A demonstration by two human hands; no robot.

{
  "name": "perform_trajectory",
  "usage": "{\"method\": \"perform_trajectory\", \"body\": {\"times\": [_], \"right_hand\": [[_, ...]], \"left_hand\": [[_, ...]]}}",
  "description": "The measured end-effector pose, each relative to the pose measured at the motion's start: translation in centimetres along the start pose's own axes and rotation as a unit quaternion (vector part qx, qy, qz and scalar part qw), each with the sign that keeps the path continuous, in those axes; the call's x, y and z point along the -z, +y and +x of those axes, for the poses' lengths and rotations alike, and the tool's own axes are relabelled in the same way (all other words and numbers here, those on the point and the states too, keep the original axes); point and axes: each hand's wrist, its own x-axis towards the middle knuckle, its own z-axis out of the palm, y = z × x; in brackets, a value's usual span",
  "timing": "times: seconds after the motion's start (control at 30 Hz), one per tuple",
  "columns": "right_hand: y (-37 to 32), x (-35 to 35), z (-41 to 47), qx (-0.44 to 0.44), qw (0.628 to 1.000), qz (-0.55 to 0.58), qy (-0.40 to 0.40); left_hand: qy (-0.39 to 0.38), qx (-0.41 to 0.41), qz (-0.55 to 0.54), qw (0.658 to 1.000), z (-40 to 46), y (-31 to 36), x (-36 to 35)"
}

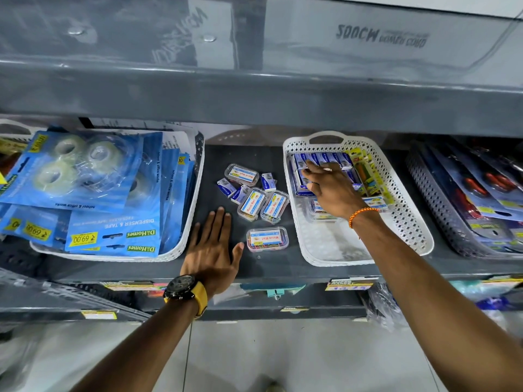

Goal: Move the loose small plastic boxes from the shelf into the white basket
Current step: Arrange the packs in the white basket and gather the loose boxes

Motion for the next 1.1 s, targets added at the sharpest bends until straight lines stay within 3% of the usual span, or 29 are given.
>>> {"method": "perform_trajectory", "body": {"times": [0.1,0.2,0.3,0.57,0.73,0.87,1.1], "right_hand": [[-0.5,-0.1,0.1,-0.010,0.999,-0.010,0.042],[-0.8,0.0,0.3,-0.055,0.988,0.087,0.119],[-1.0,0.2,0.4,-0.082,0.978,0.134,0.138],[-1.3,0.7,0.7,-0.078,0.987,0.101,0.099],[-3.7,0.1,1.1,-0.042,0.977,0.064,0.201],[-6.6,-1.4,2.9,0.050,0.991,-0.004,0.126],[-8.4,-0.5,5.9,0.042,0.990,-0.133,-0.010]], "left_hand": [[-0.003,0.001,0.000,1.000,0.0,0.0,0.0],[-0.007,0.001,-0.002,1.000,0.0,0.1,0.1],[-0.004,0.001,-0.006,1.000,0.0,0.0,0.0],[-0.006,0.006,-0.002,1.000,-0.1,0.1,0.0],[-0.005,0.009,-0.014,1.000,0.0,0.2,0.1],[-0.006,0.010,-0.009,1.000,0.0,0.3,0.2],[-0.015,0.014,-0.004,1.000,0.1,0.4,0.1]]}}
